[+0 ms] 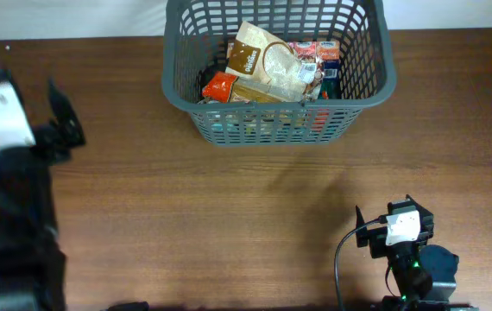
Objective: Pack container
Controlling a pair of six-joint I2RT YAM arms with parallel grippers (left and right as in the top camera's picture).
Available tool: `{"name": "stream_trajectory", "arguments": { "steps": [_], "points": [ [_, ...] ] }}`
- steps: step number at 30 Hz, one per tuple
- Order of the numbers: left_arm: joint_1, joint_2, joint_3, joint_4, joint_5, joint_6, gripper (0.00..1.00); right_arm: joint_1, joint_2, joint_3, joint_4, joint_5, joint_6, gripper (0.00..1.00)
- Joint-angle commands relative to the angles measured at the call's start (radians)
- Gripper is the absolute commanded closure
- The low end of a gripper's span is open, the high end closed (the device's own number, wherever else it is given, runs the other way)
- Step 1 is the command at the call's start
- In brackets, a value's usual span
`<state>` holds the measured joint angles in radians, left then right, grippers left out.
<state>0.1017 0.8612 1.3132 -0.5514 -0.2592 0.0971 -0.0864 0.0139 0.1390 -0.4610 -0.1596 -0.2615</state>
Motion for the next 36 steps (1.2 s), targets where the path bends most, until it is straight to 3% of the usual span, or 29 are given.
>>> {"name": "stream_trajectory", "arguments": {
  "steps": [1,10,18,25,36],
  "points": [
    [-0.003,-0.151,-0.209,0.084,0.004,-0.006,0.01,-0.008,-0.011,-0.008,0.002,-0.013,0.015,0.01],
    [-0.004,-0.493,-0.705,0.237,0.012,-0.007,0.01,-0.008,-0.011,-0.008,0.002,-0.013,0.015,0.01],
    [-0.047,-0.681,-1.027,0.503,0.011,-0.007,0.01,-0.008,-0.011,-0.008,0.002,-0.013,0.015,0.01],
    [-0.087,-0.752,-1.189,0.6,0.012,-0.007,0.01,-0.008,-0.011,-0.007,0.002,-0.013,0.015,0.01],
    [-0.088,-0.792,-1.276,0.604,0.011,-0.006,0.01,-0.008,-0.011,-0.008,0.002,-0.013,0.015,0.01]
  ]
}}
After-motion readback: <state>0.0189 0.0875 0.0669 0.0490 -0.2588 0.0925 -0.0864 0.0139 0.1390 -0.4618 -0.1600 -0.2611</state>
